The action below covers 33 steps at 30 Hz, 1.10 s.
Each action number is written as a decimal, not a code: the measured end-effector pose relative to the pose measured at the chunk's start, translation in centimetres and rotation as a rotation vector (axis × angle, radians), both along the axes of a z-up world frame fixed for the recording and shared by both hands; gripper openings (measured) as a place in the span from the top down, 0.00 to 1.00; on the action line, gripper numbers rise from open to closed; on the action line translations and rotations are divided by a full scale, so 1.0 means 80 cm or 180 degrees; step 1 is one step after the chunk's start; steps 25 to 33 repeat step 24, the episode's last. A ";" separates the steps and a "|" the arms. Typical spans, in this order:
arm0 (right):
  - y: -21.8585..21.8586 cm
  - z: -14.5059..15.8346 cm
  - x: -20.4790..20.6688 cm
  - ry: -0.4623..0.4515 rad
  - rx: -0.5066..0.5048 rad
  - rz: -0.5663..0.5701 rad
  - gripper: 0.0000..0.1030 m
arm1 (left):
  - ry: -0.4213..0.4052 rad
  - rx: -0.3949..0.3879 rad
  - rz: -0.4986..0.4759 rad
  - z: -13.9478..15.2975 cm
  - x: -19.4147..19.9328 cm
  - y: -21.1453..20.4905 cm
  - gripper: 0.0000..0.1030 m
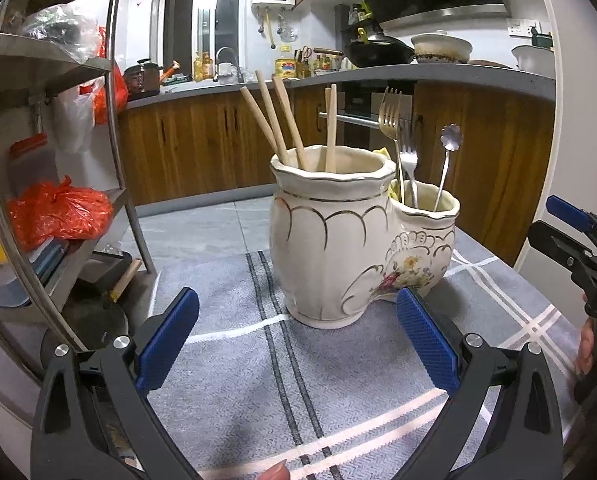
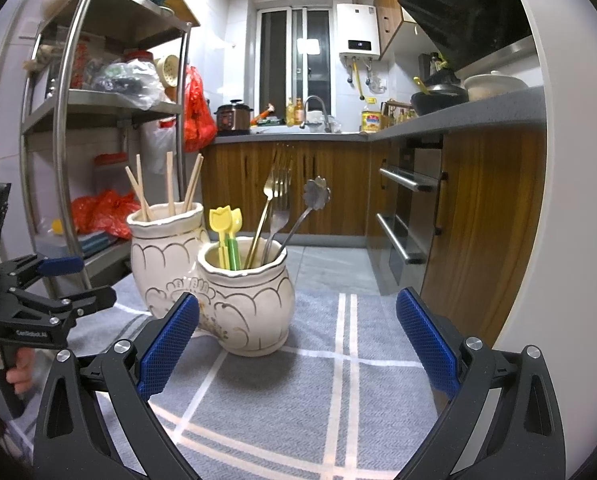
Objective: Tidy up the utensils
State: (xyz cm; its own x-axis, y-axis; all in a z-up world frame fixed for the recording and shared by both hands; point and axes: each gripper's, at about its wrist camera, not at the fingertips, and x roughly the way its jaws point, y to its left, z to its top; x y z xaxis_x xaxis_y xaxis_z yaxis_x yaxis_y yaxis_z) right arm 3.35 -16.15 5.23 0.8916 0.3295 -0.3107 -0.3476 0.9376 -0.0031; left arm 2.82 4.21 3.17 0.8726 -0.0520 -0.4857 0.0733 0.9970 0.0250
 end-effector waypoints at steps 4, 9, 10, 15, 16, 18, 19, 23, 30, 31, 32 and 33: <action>0.001 0.000 0.000 0.0002 0.0000 0.0000 0.05 | 0.0000 -0.0008 -0.0012 -0.001 0.000 -0.001 0.05; 0.001 0.000 0.000 0.0002 -0.0001 0.0000 0.05 | -0.0043 0.0017 -0.0025 -0.001 -0.004 -0.004 0.05; 0.001 0.000 0.000 0.0000 -0.0001 0.0000 0.05 | -0.0049 0.0017 -0.0025 -0.001 -0.004 -0.005 0.05; 0.000 0.001 0.000 -0.0002 0.0000 0.0000 0.05 | -0.0076 -0.0009 -0.0068 0.001 -0.006 -0.004 0.05; 0.000 0.000 0.000 0.0000 0.0000 0.0001 0.05 | -0.0089 -0.0010 -0.0069 0.001 -0.007 -0.004 0.05; 0.000 0.001 0.000 0.0000 0.0000 0.0000 0.05 | -0.0132 -0.0005 -0.0061 0.003 -0.010 -0.004 0.05; 0.000 0.000 0.000 0.0000 -0.0001 0.0001 0.05 | -0.0153 0.0004 -0.0063 0.003 -0.012 -0.005 0.05; 0.000 0.000 0.000 0.0000 0.0000 0.0000 0.05 | -0.0201 0.0040 -0.0060 0.005 -0.015 -0.007 0.05; 0.000 0.001 0.000 -0.0001 0.0000 0.0000 0.05 | -0.0203 0.0040 -0.0057 0.004 -0.015 -0.007 0.05; 0.000 0.001 0.000 -0.0001 0.0000 0.0000 0.05 | -0.0203 0.0040 -0.0057 0.004 -0.015 -0.007 0.05; 0.000 0.001 0.000 -0.0001 0.0000 0.0000 0.05 | -0.0203 0.0040 -0.0057 0.004 -0.015 -0.007 0.05; 0.000 0.001 0.000 -0.0001 0.0000 0.0000 0.05 | -0.0203 0.0040 -0.0057 0.004 -0.015 -0.007 0.05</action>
